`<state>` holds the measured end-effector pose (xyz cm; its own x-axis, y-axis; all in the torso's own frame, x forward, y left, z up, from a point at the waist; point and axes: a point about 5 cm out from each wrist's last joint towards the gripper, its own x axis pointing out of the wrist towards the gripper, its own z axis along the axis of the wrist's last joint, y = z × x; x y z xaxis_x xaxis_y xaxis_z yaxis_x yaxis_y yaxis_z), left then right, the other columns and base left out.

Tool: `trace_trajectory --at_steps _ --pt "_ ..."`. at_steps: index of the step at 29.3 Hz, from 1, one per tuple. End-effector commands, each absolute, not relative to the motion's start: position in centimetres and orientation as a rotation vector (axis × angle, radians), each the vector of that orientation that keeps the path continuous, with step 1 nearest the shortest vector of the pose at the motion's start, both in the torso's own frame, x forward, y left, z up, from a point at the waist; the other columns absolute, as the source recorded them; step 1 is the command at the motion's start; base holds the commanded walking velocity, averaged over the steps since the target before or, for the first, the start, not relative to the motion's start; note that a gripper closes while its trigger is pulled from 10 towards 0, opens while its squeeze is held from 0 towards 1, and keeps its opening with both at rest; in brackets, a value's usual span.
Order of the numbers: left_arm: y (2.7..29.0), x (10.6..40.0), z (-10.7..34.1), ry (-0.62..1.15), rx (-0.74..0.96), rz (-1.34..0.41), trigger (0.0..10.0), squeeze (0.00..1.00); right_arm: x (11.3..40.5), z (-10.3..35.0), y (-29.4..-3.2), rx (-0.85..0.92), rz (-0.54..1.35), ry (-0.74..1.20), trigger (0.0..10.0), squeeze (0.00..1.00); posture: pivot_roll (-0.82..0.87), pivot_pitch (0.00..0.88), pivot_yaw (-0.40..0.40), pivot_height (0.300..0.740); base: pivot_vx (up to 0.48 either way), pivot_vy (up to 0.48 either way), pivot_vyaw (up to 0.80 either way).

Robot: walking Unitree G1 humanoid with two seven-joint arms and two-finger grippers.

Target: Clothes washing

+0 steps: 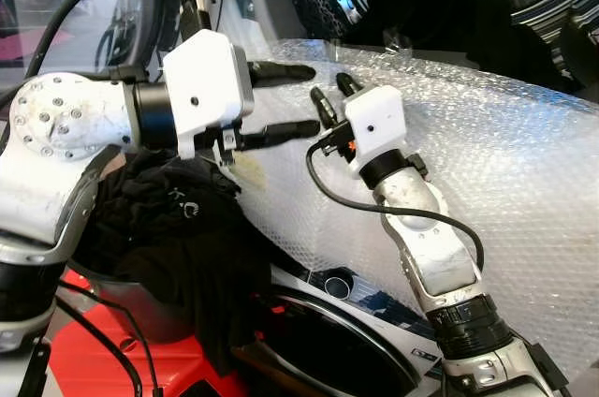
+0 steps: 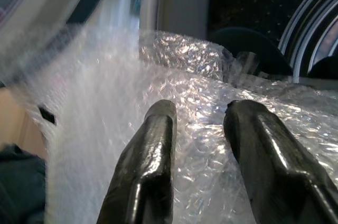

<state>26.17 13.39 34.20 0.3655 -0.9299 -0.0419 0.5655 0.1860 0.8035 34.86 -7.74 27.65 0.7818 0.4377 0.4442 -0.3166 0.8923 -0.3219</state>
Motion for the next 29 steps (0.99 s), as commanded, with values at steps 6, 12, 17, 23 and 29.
trace_trajectory --at_steps 6,12,17,23,29 --pt "15.1 26.0 32.1 -0.369 0.853 -1.138 10.0 0.0 29.6 28.6 -11.8 -0.245 0.715 -0.644 10.0 0.0 0.22 0.149 -0.068 0.74 0.0 0.0 0.0" --pt "16.0 26.3 30.6 -0.269 0.867 -1.127 10.0 0.0 27.9 28.1 -13.7 -0.285 0.784 -0.604 10.0 0.0 0.21 0.148 -0.064 0.74 0.0 0.0 0.0" --pt "16.3 26.4 29.7 -0.228 0.866 -1.13 10.0 0.0 27.0 28.9 -14.9 -0.258 0.789 -0.611 10.0 0.0 0.2 0.148 -0.063 0.74 0.0 0.0 0.0" --pt "17.1 26.8 29.4 -0.201 0.865 -1.075 10.0 0.0 25.0 29.2 -15.5 -0.158 0.903 -0.628 10.0 0.0 0.21 0.143 -0.064 0.74 0.0 0.0 0.0" --pt "17.9 26.1 27.7 -0.093 0.832 -1.082 10.0 0.0 24.3 28.7 -15.5 -0.099 0.922 -0.597 10.0 0.0 0.21 0.149 -0.059 0.74 0.0 0.0 0.0"
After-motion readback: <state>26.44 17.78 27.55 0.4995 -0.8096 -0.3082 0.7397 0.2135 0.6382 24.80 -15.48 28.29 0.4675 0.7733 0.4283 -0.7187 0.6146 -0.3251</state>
